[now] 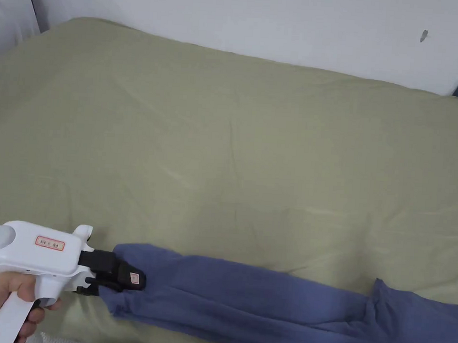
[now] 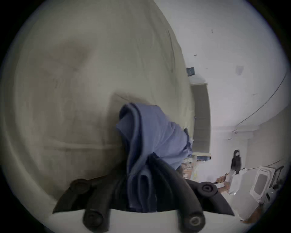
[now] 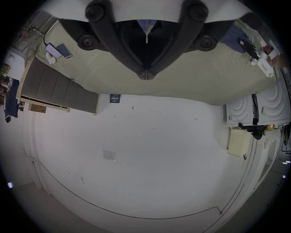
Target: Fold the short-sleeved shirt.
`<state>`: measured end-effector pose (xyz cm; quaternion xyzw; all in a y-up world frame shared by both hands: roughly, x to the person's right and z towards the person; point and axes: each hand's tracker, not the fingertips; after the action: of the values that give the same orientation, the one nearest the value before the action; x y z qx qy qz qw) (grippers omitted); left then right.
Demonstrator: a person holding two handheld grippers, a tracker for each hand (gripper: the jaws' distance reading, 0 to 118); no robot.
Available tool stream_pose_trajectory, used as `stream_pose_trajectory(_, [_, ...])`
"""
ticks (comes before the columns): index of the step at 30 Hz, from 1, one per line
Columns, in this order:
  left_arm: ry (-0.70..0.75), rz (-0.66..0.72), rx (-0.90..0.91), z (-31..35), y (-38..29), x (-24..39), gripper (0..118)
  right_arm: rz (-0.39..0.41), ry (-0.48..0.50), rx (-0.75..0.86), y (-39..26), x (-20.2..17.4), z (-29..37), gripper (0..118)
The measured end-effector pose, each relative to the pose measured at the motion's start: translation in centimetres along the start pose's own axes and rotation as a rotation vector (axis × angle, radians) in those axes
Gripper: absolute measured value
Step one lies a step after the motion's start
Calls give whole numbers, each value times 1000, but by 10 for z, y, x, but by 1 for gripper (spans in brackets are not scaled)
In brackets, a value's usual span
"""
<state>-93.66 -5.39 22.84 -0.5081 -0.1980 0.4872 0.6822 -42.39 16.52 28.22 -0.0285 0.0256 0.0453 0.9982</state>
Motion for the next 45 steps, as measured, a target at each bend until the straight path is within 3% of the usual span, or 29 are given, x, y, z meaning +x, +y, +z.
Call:
stream_pose_trajectory(3, [102,-75,32,6,22,-20,8,-5,-2,-1,2,8,2,1])
stream_pose_trajectory(5, [101,-41,48,15,26,-19,8,-5,-15,-3,3,12,3,1])
stream_pose_trajectory(9, [101,-31,122,44,29,-5,8,-16,-37,6,6,25,7,1])
stream_pose_trajectory(15, [238,-81,253,105,12,27,8,-13,-75,27,9,41,5,1])
stream_pose_trajectory(18, [241,-78,298,137,19,26,8,-29,-75,26,9,44,1,1])
stream_pose_trajectory(21, [335,-132,272,135,16,50,8,-33,-68,20,9,45,-1,1])
stream_pose_trajectory(25, [457,-256,191,100,4,106,8,-32,-49,24,8,46,1,1])
stream_pose_trajectory(30, [586,-432,121,12,-48,189,8,-39,-12,26,6,43,8,1])
stream_pose_trajectory(36, [714,-591,11,-100,-75,227,8,-54,30,2,-1,45,15,1])
stream_pose_trajectory(39, [737,-579,7,-152,-73,219,9,-36,36,-9,-4,47,19,1])
stream_pose_trajectory(40, [748,-583,7,-168,-76,216,23,-35,36,-14,-4,48,20,1])
stream_pose_trajectory(42, [692,-570,-80,-195,-76,206,91,-34,33,-22,-4,52,21,1])
stream_pose_trajectory(43, [633,-557,-93,-200,-79,200,116,-35,28,-26,-5,55,22,1])
stream_pose_trajectory(45, [578,-545,-49,-195,-82,199,116,-39,21,-32,-5,59,21,1])
